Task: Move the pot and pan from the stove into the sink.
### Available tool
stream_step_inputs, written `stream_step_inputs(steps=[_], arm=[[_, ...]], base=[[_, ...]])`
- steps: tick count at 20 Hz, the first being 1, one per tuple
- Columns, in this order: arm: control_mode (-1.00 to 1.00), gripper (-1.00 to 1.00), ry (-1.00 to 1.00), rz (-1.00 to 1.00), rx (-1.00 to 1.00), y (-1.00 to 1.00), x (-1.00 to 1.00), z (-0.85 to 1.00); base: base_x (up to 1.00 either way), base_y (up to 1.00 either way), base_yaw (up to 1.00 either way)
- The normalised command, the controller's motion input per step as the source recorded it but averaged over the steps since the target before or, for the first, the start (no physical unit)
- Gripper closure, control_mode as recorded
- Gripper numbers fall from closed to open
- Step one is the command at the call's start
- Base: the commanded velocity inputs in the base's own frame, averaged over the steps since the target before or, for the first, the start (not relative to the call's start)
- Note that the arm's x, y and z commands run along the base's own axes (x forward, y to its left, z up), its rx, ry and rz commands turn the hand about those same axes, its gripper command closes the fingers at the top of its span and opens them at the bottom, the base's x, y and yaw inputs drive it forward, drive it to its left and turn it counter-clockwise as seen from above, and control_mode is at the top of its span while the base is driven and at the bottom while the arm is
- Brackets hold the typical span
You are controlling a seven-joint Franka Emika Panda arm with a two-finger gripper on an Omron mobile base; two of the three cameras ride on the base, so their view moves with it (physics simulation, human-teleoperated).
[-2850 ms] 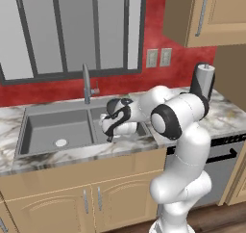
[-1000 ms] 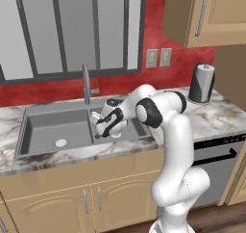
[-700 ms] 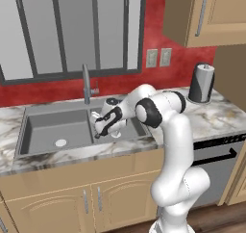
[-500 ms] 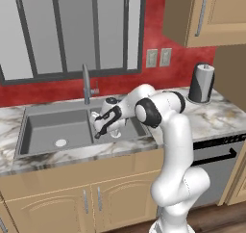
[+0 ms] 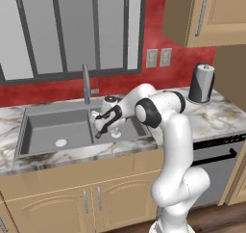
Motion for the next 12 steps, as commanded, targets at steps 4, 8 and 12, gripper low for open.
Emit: stream_step_inputs(steps=[4,8,12], arm=[[-1.0,1.0,0.0,-0.04,0.0,-0.17,-0.04,-0.02],[-1.0,1.0,0.01,0.0,-0.03,0.01,0.0,-0.02],[-1.0,1.0,-0.02,-0.01,0.11,-0.02,-0.1,0.04]], base=[[0.0,0.0,0.0],[0.0,0.0,0.0],[0.0,0.0,0.0]])
